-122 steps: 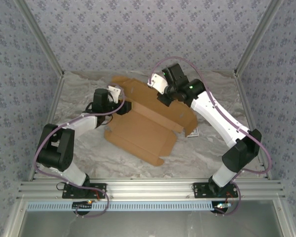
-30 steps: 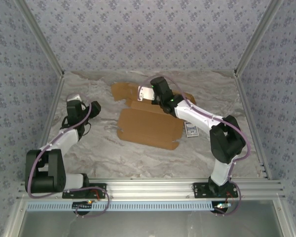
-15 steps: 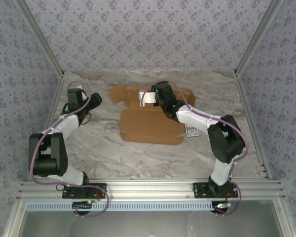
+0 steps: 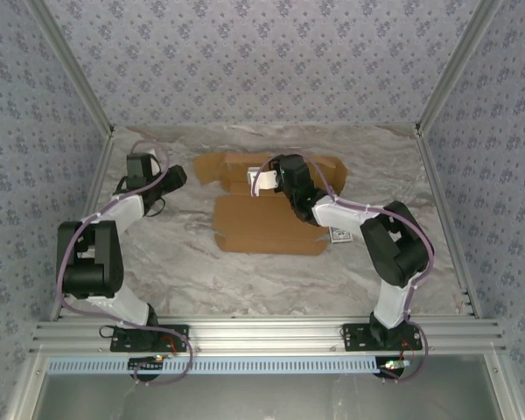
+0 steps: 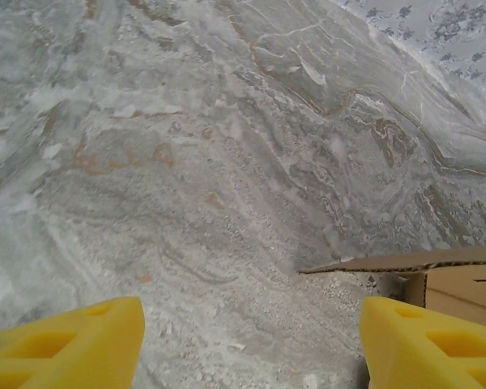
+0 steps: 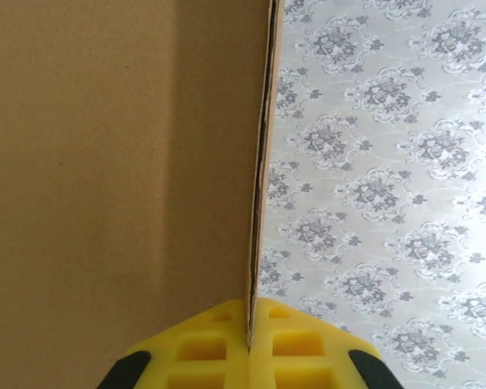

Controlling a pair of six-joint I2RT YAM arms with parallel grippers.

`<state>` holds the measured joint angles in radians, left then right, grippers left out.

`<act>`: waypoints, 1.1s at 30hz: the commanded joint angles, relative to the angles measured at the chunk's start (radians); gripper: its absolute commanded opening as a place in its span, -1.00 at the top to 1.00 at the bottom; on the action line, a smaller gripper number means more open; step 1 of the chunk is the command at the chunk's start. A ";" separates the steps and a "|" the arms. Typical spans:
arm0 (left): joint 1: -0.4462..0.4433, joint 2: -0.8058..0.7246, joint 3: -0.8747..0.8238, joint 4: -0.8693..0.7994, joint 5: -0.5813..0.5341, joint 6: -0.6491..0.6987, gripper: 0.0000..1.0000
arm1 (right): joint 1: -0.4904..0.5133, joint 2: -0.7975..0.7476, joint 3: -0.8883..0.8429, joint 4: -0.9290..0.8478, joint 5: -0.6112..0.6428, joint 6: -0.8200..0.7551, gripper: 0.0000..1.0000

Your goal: Fold the paper box

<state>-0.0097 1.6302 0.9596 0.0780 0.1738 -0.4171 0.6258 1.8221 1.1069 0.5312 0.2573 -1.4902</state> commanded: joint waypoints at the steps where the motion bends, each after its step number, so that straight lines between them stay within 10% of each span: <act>1: -0.006 0.035 0.054 -0.011 0.018 0.059 -0.41 | -0.007 0.039 -0.032 0.064 0.001 -0.105 1.00; 20: -0.010 0.172 0.294 -0.263 -0.065 0.297 -0.40 | -0.028 0.056 -0.064 0.172 -0.037 -0.178 1.00; 33: -0.035 0.327 0.438 -0.233 0.324 0.493 -0.36 | -0.038 0.047 -0.065 0.138 -0.059 -0.161 1.00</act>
<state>-0.0357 1.9457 1.3647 -0.1761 0.3550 0.0067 0.5949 1.8626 1.0580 0.7120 0.2192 -1.6165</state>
